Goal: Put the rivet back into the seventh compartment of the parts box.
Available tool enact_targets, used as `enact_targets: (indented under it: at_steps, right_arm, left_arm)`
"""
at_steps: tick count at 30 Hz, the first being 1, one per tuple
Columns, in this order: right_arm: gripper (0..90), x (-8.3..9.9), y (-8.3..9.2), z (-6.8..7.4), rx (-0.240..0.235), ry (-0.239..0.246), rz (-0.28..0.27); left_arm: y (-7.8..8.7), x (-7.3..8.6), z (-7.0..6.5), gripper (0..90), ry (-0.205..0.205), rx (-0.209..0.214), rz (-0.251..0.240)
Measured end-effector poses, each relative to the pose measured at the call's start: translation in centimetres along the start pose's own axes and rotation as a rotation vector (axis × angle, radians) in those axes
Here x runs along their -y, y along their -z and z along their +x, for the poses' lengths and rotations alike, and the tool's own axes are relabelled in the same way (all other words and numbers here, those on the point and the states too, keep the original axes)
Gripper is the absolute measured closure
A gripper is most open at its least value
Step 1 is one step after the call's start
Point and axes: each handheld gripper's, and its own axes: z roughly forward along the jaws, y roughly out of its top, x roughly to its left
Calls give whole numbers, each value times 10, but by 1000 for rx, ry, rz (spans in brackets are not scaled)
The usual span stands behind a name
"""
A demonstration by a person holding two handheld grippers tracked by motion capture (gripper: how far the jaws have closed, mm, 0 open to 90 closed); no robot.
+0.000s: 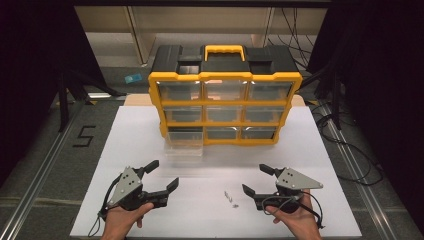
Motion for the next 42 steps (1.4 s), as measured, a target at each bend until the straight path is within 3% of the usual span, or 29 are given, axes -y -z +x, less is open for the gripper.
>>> enact_targets:
  at_steps: [9, 11, 12, 16, 24, 29, 32, 38, 42]
  right_arm:
    - [155, 0, -4, 4, -18, 28, 16]
    - [153, -1, -4, 5, -11, 39, 37]
    - [154, -4, -8, 8, -7, 75, 64]
    - [157, -8, -14, 13, -29, 104, 107]
    - [221, -10, -35, 19, -81, 162, 325]
    - [255, -14, -47, 16, -96, 174, 404]
    - [304, -18, -57, 15, -119, 206, 463]
    - [325, -17, -79, 19, -128, 201, 577]
    - [354, -16, -90, 23, -159, 229, 641]
  left_arm:
    - [-1, 0, 1, 163, 0, 0, 1]
    - [-1, 0, 1, 163, 1, -1, 2]
    - [-1, 0, 1, 163, 0, 0, 0]
    - [-1, 0, 1, 164, -5, -2, 4]
    - [-2, 1, 0, 165, -5, -6, 7]
    - [-3, 1, 0, 165, -3, -6, 10]
    - [-3, 1, 0, 165, -2, -2, 8]
    - [-3, 1, -1, 165, -1, 1, 2]
    - [-3, 1, 0, 165, -1, 0, 2]
